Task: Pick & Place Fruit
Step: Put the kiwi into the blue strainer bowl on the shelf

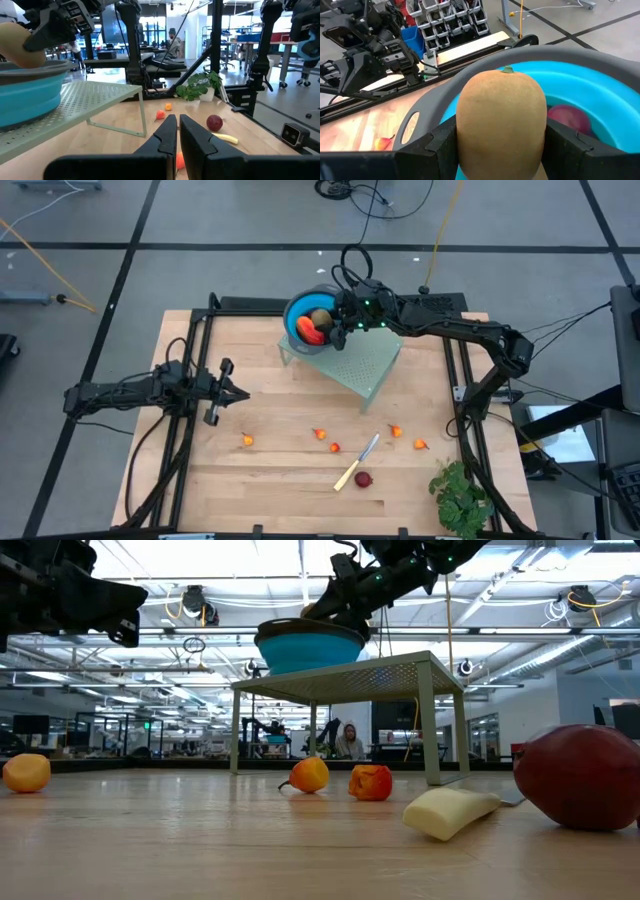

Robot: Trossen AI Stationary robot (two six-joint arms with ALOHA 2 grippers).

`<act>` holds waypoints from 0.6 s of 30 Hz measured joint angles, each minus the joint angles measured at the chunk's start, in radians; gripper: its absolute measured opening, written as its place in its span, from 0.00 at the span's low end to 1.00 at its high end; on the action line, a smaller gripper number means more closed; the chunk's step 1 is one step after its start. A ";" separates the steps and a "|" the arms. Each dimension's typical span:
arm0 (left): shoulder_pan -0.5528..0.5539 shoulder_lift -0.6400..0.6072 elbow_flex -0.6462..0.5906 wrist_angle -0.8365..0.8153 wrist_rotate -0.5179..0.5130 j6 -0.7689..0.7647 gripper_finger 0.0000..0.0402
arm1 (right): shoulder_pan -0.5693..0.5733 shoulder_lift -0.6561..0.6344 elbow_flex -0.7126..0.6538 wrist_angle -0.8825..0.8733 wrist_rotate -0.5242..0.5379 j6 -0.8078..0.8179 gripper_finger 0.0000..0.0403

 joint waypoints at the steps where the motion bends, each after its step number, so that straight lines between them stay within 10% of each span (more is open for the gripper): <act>1: 0.000 0.000 0.000 0.000 0.000 0.000 0.06 | 0.000 0.000 0.000 -0.006 0.000 0.000 0.52; 18: 0.000 0.000 0.000 -0.001 0.000 0.000 0.06 | 0.000 0.000 -0.010 -0.023 -0.003 0.000 0.57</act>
